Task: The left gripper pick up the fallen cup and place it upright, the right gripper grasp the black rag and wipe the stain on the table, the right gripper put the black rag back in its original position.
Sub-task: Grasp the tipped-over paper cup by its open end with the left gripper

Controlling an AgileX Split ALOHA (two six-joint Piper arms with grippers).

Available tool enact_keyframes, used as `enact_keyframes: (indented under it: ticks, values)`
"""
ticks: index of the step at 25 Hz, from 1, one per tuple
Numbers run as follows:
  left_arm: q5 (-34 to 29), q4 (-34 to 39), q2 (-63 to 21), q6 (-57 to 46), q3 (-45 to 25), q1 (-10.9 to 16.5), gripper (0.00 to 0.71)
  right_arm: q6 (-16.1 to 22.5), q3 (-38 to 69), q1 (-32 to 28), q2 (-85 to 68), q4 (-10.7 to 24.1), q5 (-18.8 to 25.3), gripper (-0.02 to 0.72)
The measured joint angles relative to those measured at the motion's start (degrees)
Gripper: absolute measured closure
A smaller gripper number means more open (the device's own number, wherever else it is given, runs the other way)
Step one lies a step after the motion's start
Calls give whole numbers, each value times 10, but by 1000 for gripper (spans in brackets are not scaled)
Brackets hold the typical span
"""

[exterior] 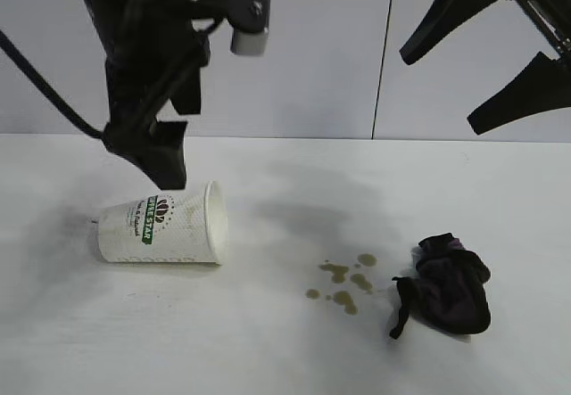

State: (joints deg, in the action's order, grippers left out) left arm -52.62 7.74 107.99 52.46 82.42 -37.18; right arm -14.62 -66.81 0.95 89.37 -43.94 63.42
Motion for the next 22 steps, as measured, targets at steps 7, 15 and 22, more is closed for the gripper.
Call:
enact_keyframes:
  ticks: [7, 15, 22]
  values:
    - [24, 59, 72, -82, 0, 0, 56, 0, 0, 0, 0, 0, 0, 147]
    - [71, 69, 103, -82, 0, 0, 56, 0, 0, 0, 0, 0, 0, 147]
    - [85, 70, 119, -82, 0, 0, 56, 0, 0, 0, 0, 0, -3, 147]
